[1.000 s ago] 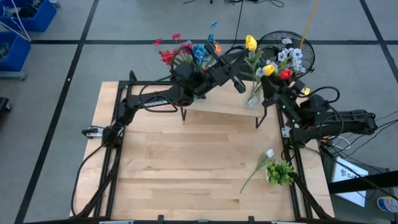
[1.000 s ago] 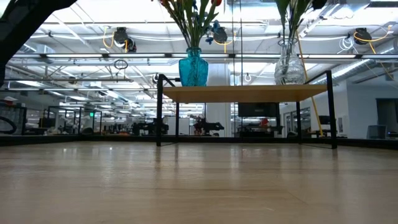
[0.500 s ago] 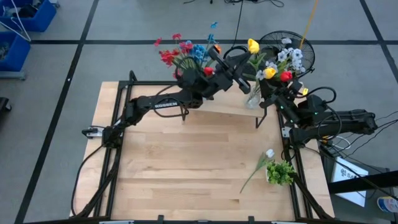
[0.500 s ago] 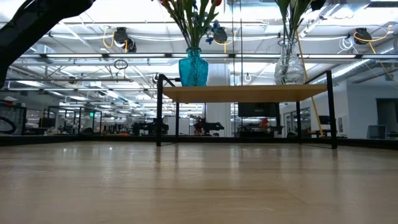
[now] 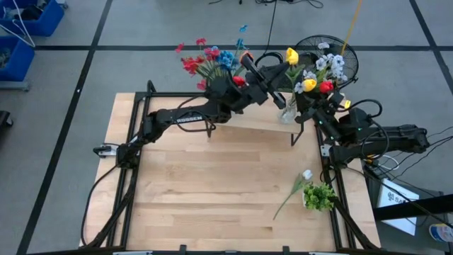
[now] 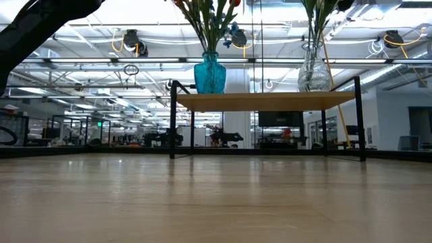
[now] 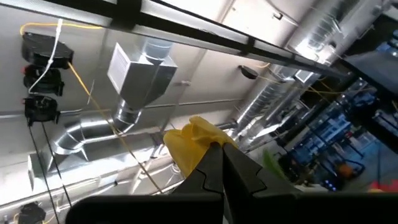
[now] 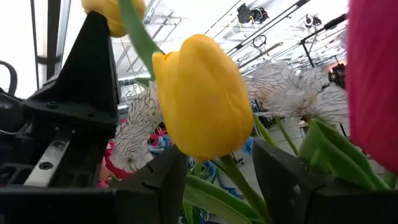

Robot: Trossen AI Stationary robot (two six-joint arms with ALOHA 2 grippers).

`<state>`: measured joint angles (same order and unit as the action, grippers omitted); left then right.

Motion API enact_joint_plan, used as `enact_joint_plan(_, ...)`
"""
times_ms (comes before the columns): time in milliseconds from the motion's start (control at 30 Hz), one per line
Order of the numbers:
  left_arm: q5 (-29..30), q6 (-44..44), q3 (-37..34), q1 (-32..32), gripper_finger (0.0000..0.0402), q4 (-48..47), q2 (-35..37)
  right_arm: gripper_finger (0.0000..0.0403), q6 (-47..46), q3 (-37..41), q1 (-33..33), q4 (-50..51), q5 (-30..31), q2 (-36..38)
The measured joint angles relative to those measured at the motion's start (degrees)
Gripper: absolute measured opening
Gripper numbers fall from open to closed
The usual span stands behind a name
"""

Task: Pick and place flowers into a vace then onto a shelf
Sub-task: Put the yellow tulip into the transparent vase

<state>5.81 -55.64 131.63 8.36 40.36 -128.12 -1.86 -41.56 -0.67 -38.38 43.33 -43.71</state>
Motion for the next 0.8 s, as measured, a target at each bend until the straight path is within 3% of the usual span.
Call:
enact_joint_plan(200, -2.2, -3.4, 0.0, 0.1, 0.0, 1.9, 0.1, 0.0173, 1.8, 0.0, 0.0, 0.7, -0.7, 0.1)
enact_joint_plan(400, -5.8, -0.8, 0.0, 0.1, 0.0, 3.7, 0.1, 0.0173, 0.8, 0.0, 0.1, 4.1, -7.6, 0.8)
enact_joint_plan(700, -5.8, -0.7, 0.0, 0.3, 0.0, 3.9, 0.1, 0.0173, 8.1, 0.0, 2.5, 7.4, -5.3, 1.4)
enact_joint_plan(800, -5.8, -0.8, 0.0, 0.3, 0.0, 4.1, 0.2, 0.0173, 12.3, 0.0, 3.4, 7.4, -0.3, 2.0)
